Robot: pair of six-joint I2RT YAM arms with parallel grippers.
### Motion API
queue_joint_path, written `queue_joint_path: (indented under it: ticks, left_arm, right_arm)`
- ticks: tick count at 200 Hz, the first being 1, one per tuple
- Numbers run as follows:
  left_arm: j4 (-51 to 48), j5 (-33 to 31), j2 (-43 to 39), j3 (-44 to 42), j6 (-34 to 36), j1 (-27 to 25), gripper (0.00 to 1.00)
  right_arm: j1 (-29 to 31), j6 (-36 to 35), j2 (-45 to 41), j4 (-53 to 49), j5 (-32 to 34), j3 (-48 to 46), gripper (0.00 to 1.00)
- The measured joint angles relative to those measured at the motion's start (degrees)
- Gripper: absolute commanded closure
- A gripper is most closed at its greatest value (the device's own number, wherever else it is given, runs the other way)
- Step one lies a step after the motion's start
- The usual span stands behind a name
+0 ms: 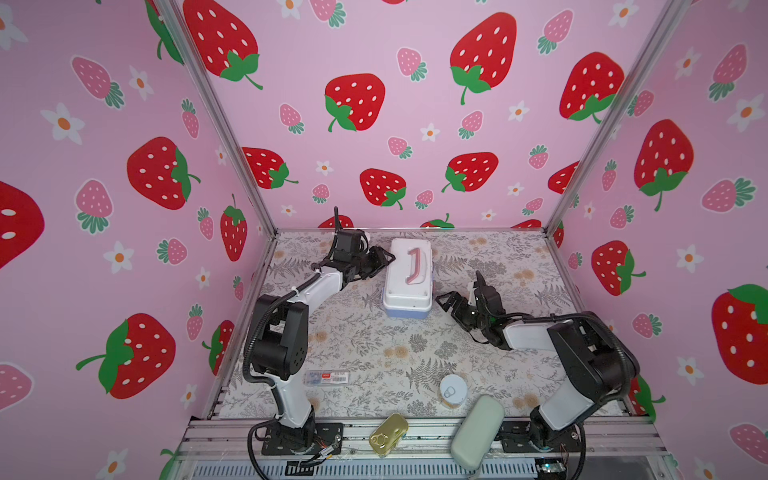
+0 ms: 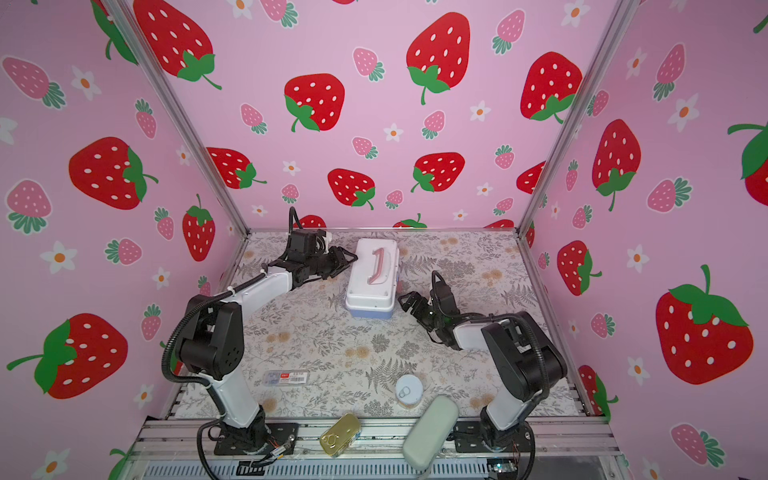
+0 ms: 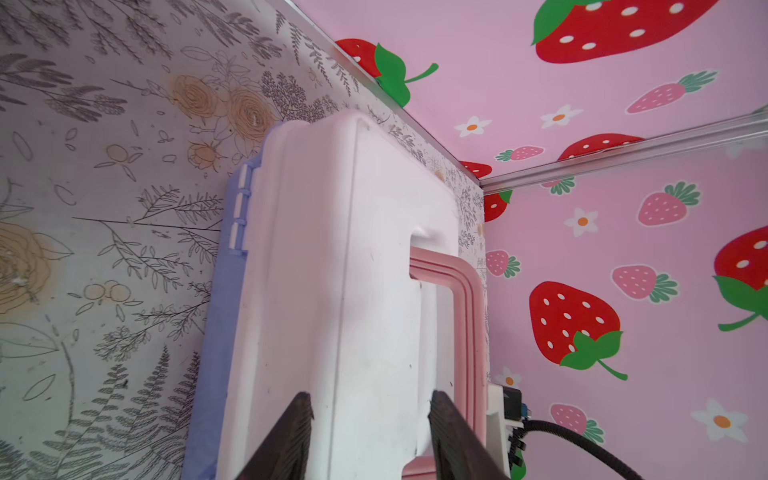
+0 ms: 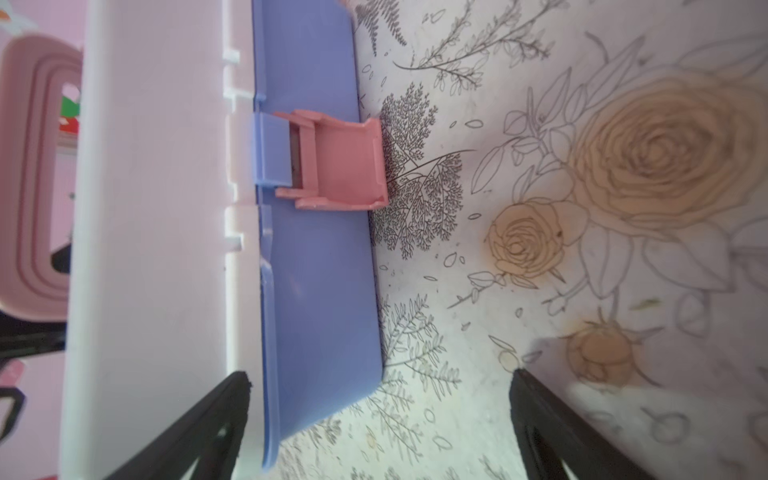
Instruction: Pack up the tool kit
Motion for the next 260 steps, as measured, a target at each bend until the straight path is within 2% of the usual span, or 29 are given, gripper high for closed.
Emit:
queue_joint_path:
  ticks: [70, 136, 170, 198, 232, 260]
  left_arm:
    - [0.2, -0.5, 0.3, 0.0, 2.2, -0.6, 0.50]
    - [-1.7, -4.6, 0.3, 1.2, 7.2, -6.0, 0.51]
    - [-3.2, -6.6, 1.3, 3.0, 9.2, -9.1, 0.51]
    - [-2.7, -6.9, 3.2, 4.9, 9.7, -9.6, 0.51]
    - [-2.5, -7.8, 3.6, 5.3, 10.5, -9.5, 0.51]
    - [-2.5, -8.0, 3.7, 5.4, 10.9, -9.5, 0.51]
  right_arm:
    - [4.3, 23.1, 6.0, 14.4, 5.0, -0.9, 0.01]
    - [7.2, 37.7, 14.4, 25.6, 14.8, 2.6, 0.01]
    - [7.2, 41.3, 19.6, 32.7, 18.5, 5.8, 0.01]
    - [7.1, 42.5, 23.6, 37.1, 20.7, 9.0, 0.01]
    - [6.8, 43.1, 25.7, 39.6, 21.1, 10.8, 0.00]
    - [5.4, 42.7, 26.2, 40.7, 20.0, 10.9, 0.05]
